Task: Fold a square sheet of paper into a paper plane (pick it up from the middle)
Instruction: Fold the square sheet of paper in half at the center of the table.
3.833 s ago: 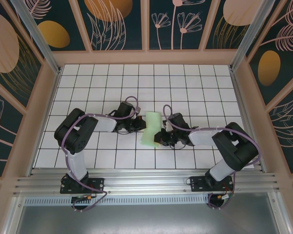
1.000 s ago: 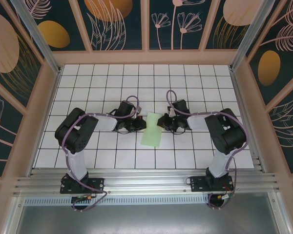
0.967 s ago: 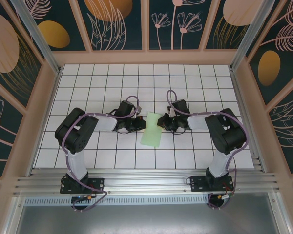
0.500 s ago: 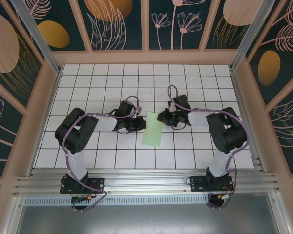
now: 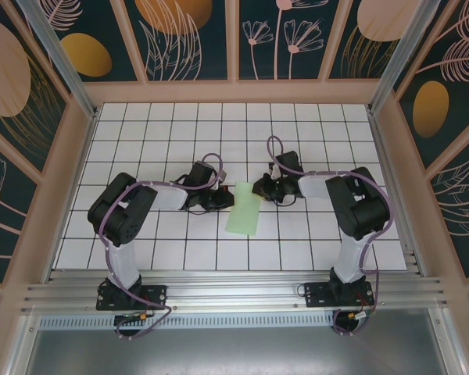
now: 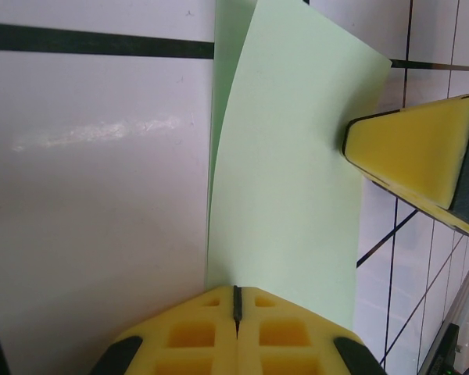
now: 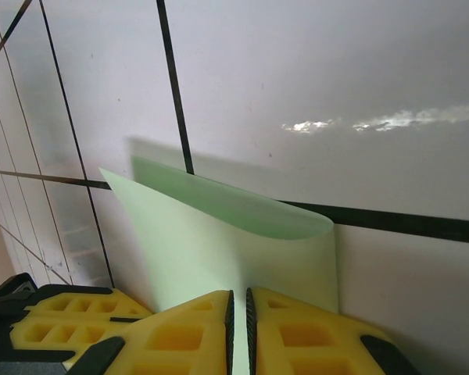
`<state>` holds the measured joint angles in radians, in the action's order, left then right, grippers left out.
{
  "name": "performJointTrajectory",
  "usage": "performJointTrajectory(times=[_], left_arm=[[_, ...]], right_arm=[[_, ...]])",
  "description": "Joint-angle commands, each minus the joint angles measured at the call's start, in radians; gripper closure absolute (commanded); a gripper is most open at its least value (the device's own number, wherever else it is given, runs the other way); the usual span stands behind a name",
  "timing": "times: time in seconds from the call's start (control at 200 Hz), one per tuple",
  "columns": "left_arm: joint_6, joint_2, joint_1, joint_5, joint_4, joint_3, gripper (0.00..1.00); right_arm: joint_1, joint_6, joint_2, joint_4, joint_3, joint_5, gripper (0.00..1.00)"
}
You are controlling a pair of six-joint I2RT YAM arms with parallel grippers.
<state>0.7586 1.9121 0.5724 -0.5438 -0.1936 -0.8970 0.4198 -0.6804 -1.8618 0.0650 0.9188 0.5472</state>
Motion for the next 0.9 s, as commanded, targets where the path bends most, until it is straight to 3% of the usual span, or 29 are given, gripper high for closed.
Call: performJointTrajectory(times=[0.0,0.425,0.681,0.896], left_arm=[[-0.041,0.085,0.004,0.122,0.092,0.028,1.00],[-0.047,0.080,0.004,0.124,0.095,0.036,1.00],[-0.046,0.082,0.004,0.125,0.099,0.037,1.00],[-0.044,0.080,0.004,0.123,0.098,0.034,1.00]], right_arm=[[-0.016,0.031,-0.005,-0.037,0.060,-0.004,0.84],[-0.039,0.029,-0.101,-0.033,0.051,-0.048,0.84],[-0.051,0.045,-0.037,-0.049,0.099,0.003,0.84],[-0.055,0.050,-0.089,-0.040,0.111,0.016,0.84]])
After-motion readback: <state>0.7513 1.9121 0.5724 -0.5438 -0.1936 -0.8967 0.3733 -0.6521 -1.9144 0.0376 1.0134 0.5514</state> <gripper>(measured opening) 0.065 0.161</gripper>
